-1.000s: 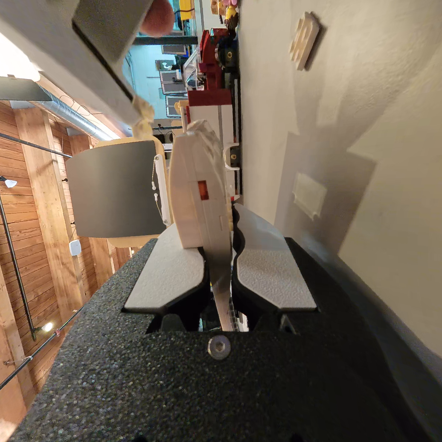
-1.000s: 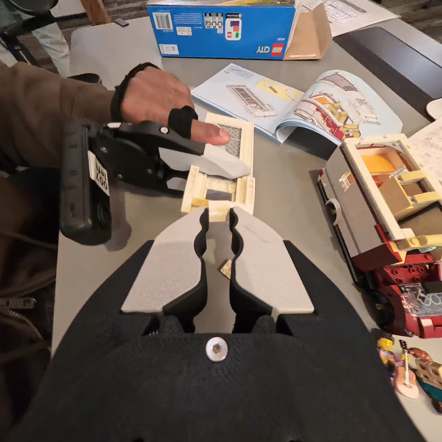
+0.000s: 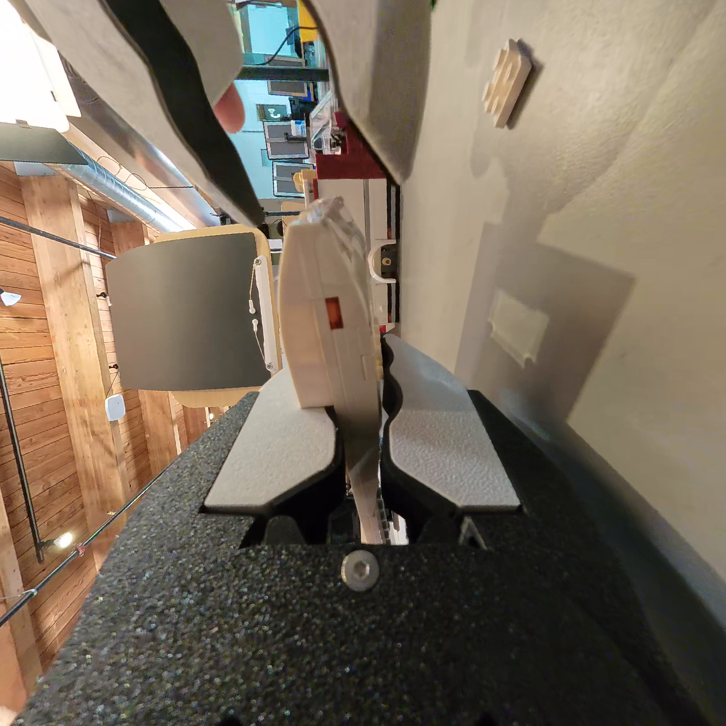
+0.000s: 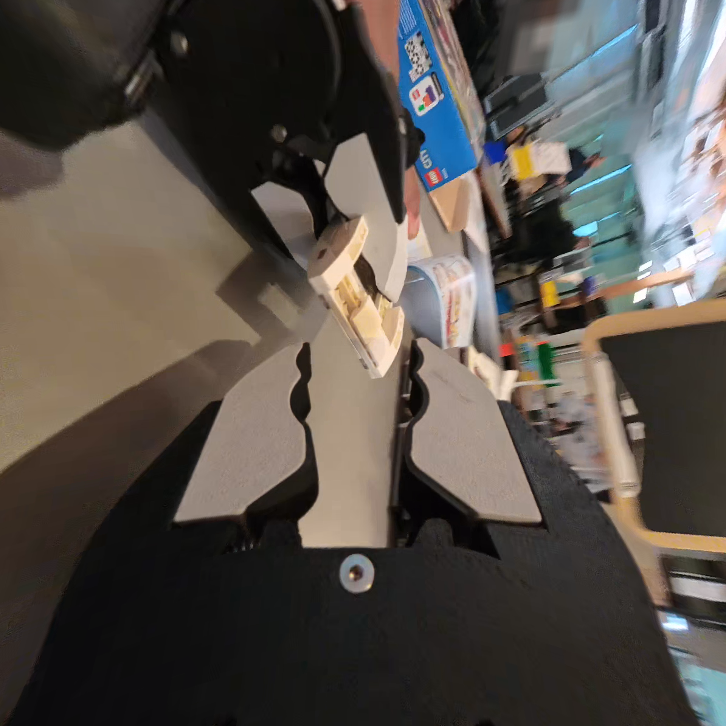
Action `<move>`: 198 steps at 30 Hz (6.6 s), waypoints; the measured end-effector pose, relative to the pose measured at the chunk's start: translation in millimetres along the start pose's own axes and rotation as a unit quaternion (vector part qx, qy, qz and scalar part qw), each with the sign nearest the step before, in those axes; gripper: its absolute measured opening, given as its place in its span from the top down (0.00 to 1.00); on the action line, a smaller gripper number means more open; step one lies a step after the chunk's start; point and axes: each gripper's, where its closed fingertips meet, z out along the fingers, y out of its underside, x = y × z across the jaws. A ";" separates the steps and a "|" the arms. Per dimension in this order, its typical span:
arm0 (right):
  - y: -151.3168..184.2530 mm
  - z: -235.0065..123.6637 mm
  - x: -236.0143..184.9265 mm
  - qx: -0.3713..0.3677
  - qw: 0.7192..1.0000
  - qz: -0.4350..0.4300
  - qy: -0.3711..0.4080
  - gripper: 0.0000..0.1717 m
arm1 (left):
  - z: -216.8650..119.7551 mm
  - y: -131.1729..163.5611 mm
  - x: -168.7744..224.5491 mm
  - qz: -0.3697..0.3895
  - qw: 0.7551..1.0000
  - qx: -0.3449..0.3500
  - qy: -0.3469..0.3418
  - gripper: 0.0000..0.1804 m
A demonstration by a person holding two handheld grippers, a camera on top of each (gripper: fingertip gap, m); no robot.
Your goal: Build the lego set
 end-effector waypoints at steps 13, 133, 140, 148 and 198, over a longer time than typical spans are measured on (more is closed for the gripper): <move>-10.3 8.2 -4.1 0.015 0.978 -0.192 0.077 0.81 | -0.8 -5.9 0.5 0.005 1.000 0.010 0.001 0.92; -20.2 -1.4 0.3 0.042 0.948 -0.262 0.174 0.87 | -4.9 -17.3 -9.2 -0.021 0.999 0.037 -0.011 0.92; -17.2 2.8 0.6 0.025 0.958 -0.242 0.149 0.88 | -3.4 -13.7 -7.5 -0.019 0.999 0.028 -0.009 0.92; -19.2 -0.6 5.2 0.018 0.944 -0.264 0.196 0.87 | -4.8 -13.8 -14.4 -0.018 0.999 0.030 -0.030 0.92; 54.0 -1.3 -46.4 -0.103 0.926 0.262 -0.250 0.91 | -2.2 -1.7 -8.3 -0.044 0.999 0.015 -0.009 0.92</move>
